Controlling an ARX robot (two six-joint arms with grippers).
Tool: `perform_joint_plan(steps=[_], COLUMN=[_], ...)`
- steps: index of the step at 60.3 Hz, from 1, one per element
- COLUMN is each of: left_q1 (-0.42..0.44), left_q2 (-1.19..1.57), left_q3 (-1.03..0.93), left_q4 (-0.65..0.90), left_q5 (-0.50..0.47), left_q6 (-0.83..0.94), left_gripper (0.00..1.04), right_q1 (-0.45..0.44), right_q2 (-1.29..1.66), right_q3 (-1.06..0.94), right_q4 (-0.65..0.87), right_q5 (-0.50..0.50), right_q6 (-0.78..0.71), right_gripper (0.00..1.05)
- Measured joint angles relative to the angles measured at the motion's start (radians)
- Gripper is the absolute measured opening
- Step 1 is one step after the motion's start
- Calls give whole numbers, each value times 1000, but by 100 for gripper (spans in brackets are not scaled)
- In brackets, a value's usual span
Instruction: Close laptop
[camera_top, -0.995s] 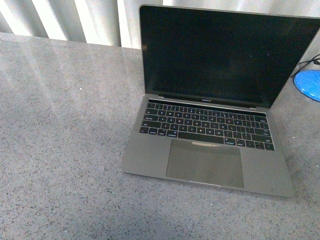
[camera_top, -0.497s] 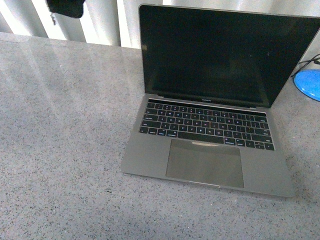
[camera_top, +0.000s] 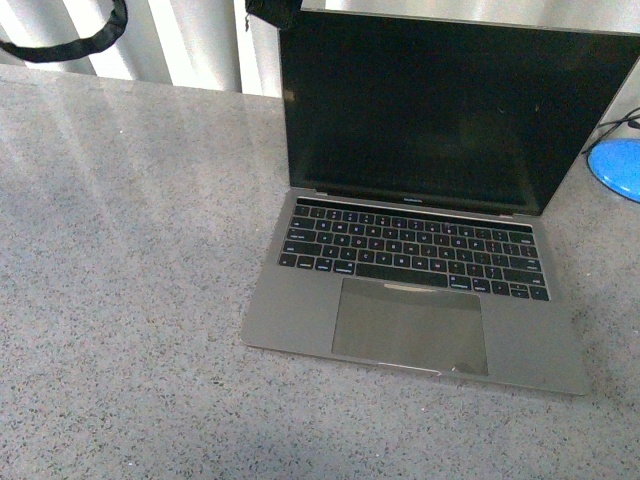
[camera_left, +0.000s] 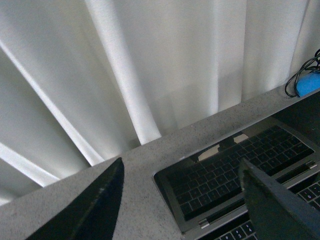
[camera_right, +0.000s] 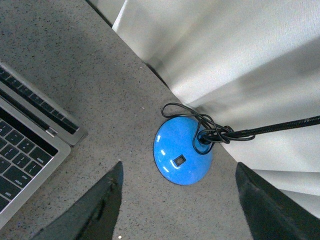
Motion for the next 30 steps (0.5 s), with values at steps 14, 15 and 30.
perform_joint_plan(steps=[14, 15, 30], left_q1=[-8, -9, -20], left_q2=[100, 105, 188], left_q3=[132, 137, 253], left_q4=[-44, -48, -93], left_q5=[89, 90, 122], left_q6=[159, 165, 236], left_gripper=[26, 24, 4], right_q1=[-7, -7, 14], right_q2=[96, 104, 173], right_q3=[150, 162, 265], right_q4=[-92, -98, -177], right_q5=[-21, -25, -62], right_q6=[-27, -30, -58], right_gripper=[23, 20, 1])
